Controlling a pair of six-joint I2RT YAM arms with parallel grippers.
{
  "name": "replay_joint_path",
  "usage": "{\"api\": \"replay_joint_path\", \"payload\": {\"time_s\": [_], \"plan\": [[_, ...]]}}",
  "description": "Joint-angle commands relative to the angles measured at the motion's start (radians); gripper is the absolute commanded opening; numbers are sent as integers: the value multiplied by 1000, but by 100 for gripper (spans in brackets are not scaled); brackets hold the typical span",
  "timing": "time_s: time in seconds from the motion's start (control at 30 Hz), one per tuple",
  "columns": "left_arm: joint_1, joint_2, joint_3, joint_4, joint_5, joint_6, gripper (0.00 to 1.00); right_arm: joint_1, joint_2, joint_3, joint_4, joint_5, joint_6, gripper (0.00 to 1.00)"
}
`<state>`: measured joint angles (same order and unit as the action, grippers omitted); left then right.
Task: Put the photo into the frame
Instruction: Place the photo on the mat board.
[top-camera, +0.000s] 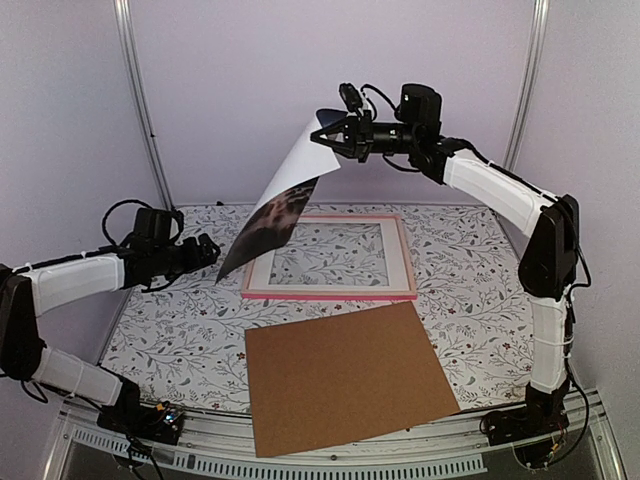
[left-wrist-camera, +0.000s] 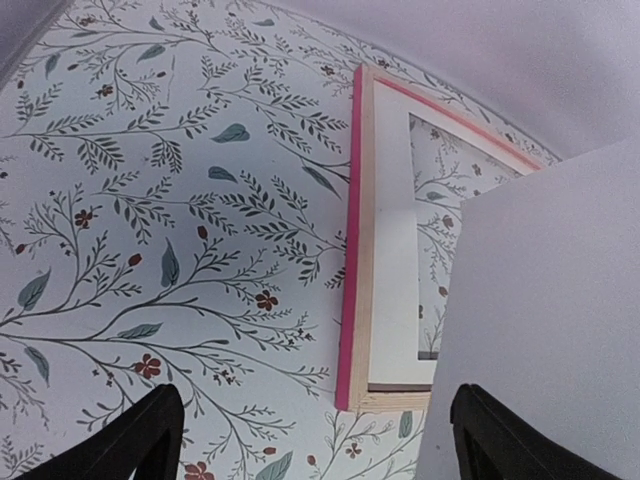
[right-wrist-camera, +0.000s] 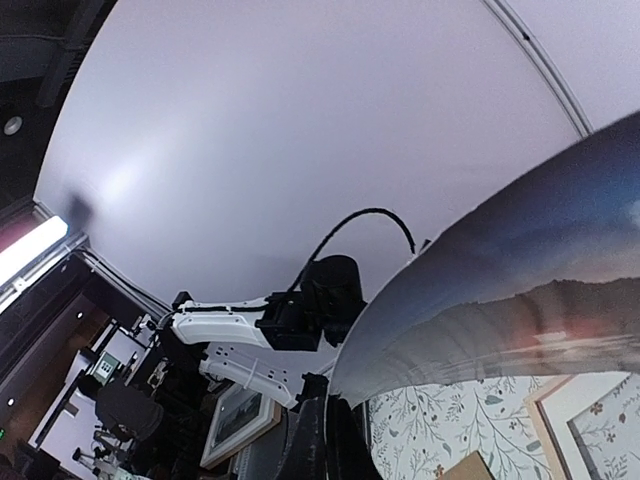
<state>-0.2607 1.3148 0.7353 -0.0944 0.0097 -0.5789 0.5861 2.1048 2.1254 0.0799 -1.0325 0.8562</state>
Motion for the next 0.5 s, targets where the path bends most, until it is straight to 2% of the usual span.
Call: {"api": "replay_joint_path", "payload": {"time_s": [0.0, 0.13, 0.23, 0.47], "plan": [[37, -57, -31, 16, -53, -19, 95, -35, -3, -171, -93, 37, -112, 0], [47, -84, -43, 19, -74, -23, 96, -58, -43, -315, -176, 102, -209, 0], [50, -91, -53, 35, -61, -27, 96, -60, -59, -360, -223, 128, -249, 0], [50, -69, -86, 143, 98, -33, 96, -63, -138, -422, -354, 247, -330, 0]]}}
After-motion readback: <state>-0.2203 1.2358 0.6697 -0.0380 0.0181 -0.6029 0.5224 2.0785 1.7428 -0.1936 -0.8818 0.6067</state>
